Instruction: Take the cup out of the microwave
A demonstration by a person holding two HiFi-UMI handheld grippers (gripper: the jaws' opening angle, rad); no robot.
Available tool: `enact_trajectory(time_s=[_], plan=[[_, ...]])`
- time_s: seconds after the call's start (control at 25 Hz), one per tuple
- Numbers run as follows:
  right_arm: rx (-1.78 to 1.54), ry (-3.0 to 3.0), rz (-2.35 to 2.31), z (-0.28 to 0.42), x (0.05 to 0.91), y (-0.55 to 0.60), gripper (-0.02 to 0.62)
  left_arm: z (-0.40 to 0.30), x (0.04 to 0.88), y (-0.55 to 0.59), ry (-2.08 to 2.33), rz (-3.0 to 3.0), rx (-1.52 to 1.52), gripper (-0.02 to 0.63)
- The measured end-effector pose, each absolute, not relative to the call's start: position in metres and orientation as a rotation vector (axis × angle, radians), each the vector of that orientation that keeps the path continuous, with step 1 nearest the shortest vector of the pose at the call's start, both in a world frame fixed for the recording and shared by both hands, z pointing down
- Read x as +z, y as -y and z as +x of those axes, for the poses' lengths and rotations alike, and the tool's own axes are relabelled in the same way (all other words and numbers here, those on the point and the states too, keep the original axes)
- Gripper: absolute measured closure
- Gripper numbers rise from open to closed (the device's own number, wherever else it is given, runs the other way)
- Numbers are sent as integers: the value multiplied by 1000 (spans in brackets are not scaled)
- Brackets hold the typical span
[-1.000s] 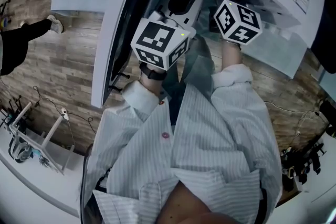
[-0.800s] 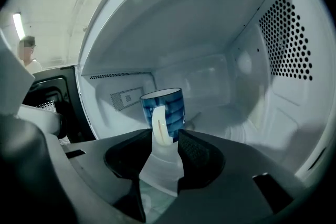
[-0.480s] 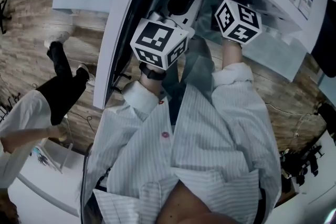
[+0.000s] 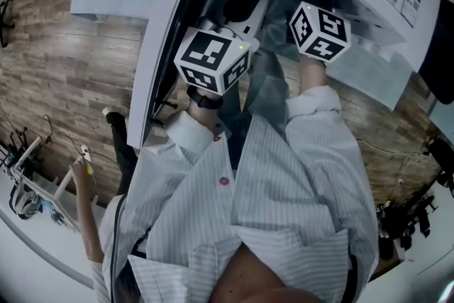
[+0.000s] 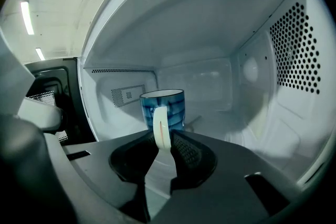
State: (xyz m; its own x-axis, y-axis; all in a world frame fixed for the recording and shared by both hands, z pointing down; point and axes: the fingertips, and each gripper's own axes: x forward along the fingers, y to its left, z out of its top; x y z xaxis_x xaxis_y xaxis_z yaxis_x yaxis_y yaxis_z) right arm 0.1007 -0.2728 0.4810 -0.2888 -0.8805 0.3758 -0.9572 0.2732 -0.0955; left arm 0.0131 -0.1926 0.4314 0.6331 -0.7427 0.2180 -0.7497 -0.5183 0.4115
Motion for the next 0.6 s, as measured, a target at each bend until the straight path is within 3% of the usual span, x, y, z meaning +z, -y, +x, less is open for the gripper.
enact_trajectory(time_s=[0.6], plan=[[446, 2317, 1731, 103, 470, 256, 506, 15, 424, 190, 1158, 2411, 24, 597]])
